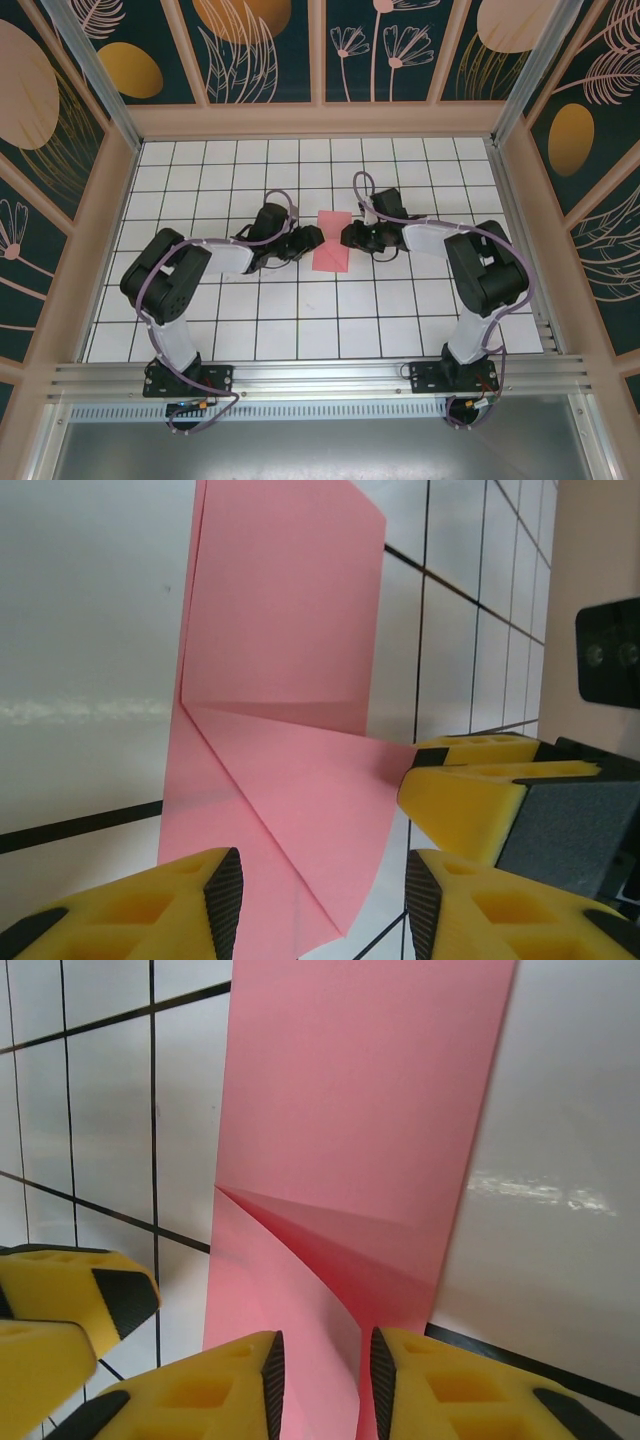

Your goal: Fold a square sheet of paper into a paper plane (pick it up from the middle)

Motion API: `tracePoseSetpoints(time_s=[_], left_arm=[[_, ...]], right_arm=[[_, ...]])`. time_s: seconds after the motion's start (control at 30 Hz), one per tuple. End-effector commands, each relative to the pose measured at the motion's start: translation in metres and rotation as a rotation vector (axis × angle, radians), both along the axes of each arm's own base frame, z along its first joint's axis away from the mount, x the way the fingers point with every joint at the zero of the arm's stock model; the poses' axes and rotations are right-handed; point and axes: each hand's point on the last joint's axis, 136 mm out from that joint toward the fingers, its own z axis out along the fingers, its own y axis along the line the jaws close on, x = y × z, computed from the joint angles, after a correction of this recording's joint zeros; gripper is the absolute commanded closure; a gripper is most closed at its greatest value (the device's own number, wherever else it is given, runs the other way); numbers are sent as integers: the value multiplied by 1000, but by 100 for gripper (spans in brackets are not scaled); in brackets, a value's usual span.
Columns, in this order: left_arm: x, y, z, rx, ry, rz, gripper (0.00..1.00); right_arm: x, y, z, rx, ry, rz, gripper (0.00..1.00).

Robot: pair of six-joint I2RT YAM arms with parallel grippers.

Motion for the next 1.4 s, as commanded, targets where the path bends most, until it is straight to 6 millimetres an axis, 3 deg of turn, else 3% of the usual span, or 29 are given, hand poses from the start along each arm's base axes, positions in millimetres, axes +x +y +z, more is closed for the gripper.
tracePoseSetpoints(time_s=[0.0,0.1,0.33,0.63,1.03,1.37], left_arm=[[0,-9,2,-34,4,-18,50],[-1,-11,1,-40,10,-27,49],[-3,-18,-2,-56,20,-51,48],[5,-34,5,-89,-7,-92,52],[14,-43,-5,-87,-3,-107,53],[23,-52,-4,-88,-18,-132,65]], right_arm=[[8,8,5,33,-30,30,73],[10,5,3,38,-21,15,84],[15,-8,5,72,-22,-50,96],[16,-16,3,79,-7,-82,96],[15,-23,-1,76,5,-97,96],[15,-23,-1,76,5,-94,96]])
